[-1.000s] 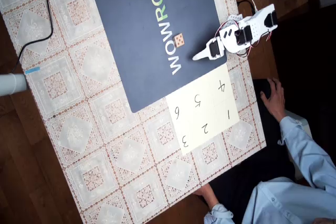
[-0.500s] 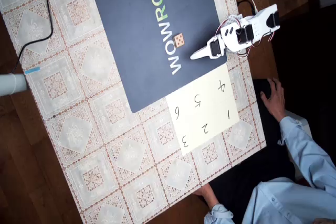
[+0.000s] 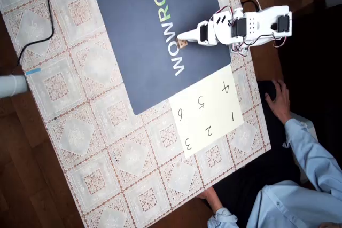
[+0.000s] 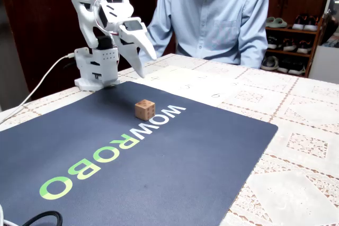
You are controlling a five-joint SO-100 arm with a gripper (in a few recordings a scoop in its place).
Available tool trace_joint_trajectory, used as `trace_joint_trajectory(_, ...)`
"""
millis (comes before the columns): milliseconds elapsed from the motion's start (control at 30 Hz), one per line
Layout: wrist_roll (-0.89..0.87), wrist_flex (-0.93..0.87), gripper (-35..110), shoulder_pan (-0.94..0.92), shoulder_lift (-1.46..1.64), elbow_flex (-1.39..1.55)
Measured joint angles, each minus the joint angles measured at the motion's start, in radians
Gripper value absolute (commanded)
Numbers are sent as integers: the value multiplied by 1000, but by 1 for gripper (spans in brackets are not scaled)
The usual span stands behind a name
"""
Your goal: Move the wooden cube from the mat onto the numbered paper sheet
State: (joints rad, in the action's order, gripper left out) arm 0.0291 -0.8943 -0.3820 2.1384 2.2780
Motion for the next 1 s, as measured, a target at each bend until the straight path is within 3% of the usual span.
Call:
trace_joint_trajectory(200, 20, -176, 29, -81, -198, -104)
trace_joint_trajectory(700, 195, -25, 23, 35, -492, -176)
trace_joint_trajectory(900, 282, -18, 2, 66, -532, -216)
trace_joint_trajectory(1000, 299, -31, 0, 69, -534, -222)
